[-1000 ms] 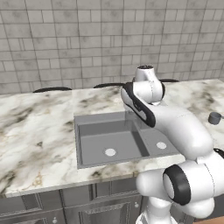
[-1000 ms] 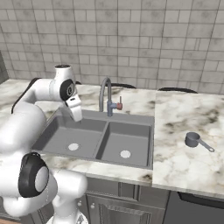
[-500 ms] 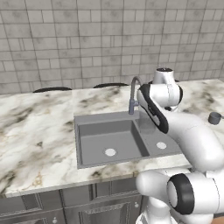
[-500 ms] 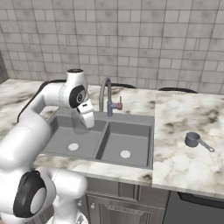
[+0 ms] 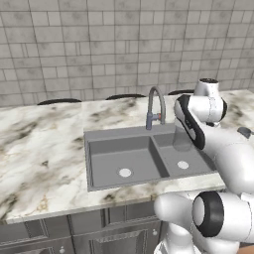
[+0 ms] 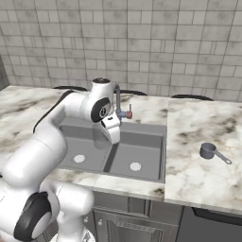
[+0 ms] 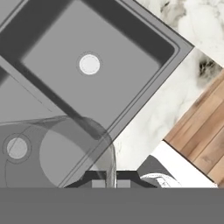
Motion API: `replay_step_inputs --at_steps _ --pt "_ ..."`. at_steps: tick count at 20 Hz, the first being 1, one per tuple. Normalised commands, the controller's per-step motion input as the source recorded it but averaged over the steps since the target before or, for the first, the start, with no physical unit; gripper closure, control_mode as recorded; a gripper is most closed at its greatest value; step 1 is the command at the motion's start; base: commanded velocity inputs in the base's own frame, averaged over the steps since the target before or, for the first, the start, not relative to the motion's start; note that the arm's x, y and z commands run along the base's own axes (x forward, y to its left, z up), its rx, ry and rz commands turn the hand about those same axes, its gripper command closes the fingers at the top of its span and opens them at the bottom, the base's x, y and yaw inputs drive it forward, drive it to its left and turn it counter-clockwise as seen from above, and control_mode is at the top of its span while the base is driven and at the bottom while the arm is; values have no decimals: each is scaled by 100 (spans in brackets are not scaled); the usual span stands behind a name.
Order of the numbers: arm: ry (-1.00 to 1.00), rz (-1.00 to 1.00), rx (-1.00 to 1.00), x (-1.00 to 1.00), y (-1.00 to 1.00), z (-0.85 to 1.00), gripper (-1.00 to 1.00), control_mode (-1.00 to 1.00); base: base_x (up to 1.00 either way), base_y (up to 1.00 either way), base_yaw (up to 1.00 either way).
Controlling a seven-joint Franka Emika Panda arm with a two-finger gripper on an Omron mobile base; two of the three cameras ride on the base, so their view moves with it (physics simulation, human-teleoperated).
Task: Move any existing items from the left basin to the right basin for drying. Then move the measuring cup from the counter to the left basin of the sink for washing.
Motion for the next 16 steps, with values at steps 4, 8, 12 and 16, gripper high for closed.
replay_step_inputs --at_steps 4,8,12,16 --pt "0 0 1 0 -54 -7 100 -100 0 0 0" --pt "0 0 1 5 -46 -21 100 -100 0 0 0" --pt "0 0 0 16 -33 -28 100 -100 0 0 0" --pt "0 1 0 22 -21 -27 100 -100 0 0 0"
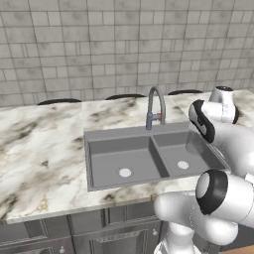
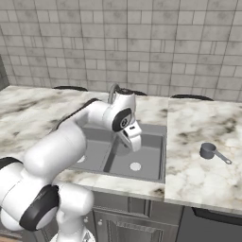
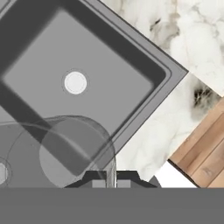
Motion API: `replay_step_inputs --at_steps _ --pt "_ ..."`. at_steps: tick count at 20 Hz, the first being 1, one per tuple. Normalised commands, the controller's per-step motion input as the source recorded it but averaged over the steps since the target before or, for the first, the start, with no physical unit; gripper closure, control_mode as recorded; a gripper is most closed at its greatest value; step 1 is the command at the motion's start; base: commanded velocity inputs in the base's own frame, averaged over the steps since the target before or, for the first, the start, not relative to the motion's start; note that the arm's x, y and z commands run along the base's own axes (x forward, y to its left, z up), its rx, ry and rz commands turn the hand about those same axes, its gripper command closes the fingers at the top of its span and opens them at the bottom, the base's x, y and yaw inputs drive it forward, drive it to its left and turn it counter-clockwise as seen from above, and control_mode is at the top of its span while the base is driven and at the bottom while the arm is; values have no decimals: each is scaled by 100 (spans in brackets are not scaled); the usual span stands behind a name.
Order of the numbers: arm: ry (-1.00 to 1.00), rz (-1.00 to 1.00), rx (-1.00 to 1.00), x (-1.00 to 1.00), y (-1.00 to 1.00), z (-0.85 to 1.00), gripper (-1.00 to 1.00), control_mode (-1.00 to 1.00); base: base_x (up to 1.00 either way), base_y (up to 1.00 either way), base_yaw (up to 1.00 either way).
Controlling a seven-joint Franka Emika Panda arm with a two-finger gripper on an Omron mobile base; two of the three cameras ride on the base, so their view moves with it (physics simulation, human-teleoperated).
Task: Move any existing items from the left basin to the right basin for drying. Then move the measuring cup from the counter to the left basin of the sink for washing.
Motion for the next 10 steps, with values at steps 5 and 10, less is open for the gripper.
replay_step_inputs --at_steps 5,10 --pt "0 2 0 22 -22 -24 100 -100 0 0 0" --pt "0 2 0 22 -18 -25 100 -100 0 0 0"
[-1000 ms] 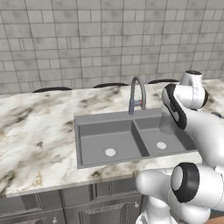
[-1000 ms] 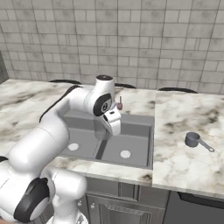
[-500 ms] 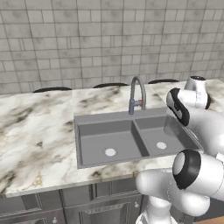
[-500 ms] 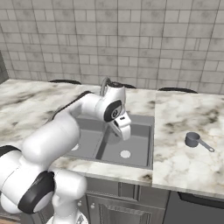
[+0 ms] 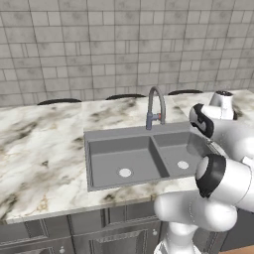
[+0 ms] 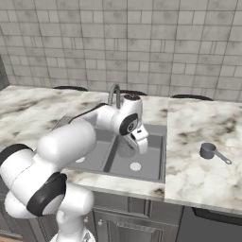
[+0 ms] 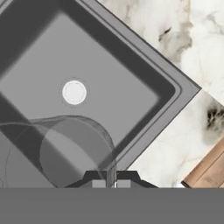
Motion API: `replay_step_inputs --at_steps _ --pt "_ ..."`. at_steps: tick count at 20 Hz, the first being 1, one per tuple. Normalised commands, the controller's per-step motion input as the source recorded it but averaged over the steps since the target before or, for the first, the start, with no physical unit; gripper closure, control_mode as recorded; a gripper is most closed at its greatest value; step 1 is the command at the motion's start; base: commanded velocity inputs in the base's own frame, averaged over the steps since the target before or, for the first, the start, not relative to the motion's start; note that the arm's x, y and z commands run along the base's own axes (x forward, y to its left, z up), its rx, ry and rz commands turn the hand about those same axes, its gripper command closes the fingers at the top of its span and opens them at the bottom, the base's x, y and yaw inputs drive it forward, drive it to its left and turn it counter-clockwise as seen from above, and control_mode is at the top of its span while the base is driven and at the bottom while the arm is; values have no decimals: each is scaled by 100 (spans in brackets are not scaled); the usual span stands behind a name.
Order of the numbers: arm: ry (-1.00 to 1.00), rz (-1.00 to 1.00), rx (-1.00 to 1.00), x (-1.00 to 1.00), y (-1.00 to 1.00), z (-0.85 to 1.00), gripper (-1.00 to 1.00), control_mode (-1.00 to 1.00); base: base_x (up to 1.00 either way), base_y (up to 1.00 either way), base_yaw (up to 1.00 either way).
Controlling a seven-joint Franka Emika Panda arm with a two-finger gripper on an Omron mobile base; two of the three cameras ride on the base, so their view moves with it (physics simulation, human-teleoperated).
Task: Move any existing items from the left basin to the right basin for drying. Then move the measuring cup from the counter to the left basin of the sink for washing.
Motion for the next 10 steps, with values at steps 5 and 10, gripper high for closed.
replay_step_inputs --at_steps 5,10 --pt "0 3 0 24 -9 -31 100 -100 0 0 0" --pt "0 3 0 27 -3 -35 100 -100 0 0 0"
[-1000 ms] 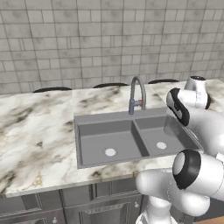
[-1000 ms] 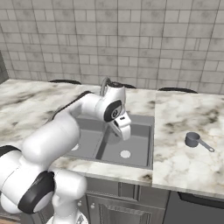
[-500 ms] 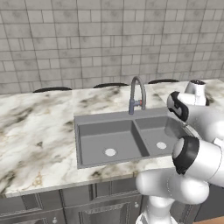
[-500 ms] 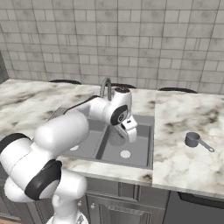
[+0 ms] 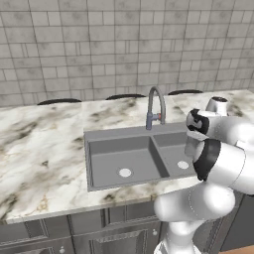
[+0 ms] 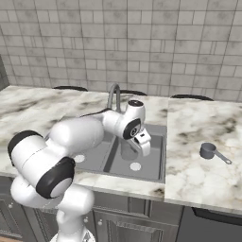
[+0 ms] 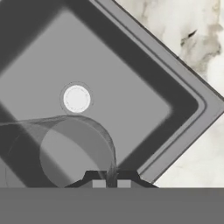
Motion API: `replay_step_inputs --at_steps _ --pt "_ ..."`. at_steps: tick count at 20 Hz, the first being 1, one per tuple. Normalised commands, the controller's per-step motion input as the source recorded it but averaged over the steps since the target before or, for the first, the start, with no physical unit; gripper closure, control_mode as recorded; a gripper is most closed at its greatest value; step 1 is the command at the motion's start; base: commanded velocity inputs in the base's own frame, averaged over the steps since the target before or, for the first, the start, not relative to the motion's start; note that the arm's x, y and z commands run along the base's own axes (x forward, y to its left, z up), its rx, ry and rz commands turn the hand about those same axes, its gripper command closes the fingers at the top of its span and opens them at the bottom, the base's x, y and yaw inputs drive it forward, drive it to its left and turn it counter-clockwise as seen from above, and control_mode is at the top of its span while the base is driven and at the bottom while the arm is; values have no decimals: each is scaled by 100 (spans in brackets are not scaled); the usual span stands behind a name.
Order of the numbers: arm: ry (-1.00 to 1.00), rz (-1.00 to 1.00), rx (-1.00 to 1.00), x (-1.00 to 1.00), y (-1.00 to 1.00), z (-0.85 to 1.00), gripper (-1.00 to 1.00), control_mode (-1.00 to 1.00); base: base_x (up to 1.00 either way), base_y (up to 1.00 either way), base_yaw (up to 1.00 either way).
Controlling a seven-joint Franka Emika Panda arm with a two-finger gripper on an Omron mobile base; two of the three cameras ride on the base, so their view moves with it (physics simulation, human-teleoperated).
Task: Move any existing items from the left basin to the right basin for drying. Then move the measuring cup from the counter to the left basin of the sink for washing.
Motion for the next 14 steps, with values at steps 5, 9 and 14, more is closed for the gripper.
replay_step_inputs --at_steps 5,9,14 --pt "0 3 0 25 -7 -37 100 -100 0 0 0" --pt "0 3 0 24 -9 -36 100 -100 0 0 0" --pt "0 3 0 23 -7 -35 100 -100 0 0 0"
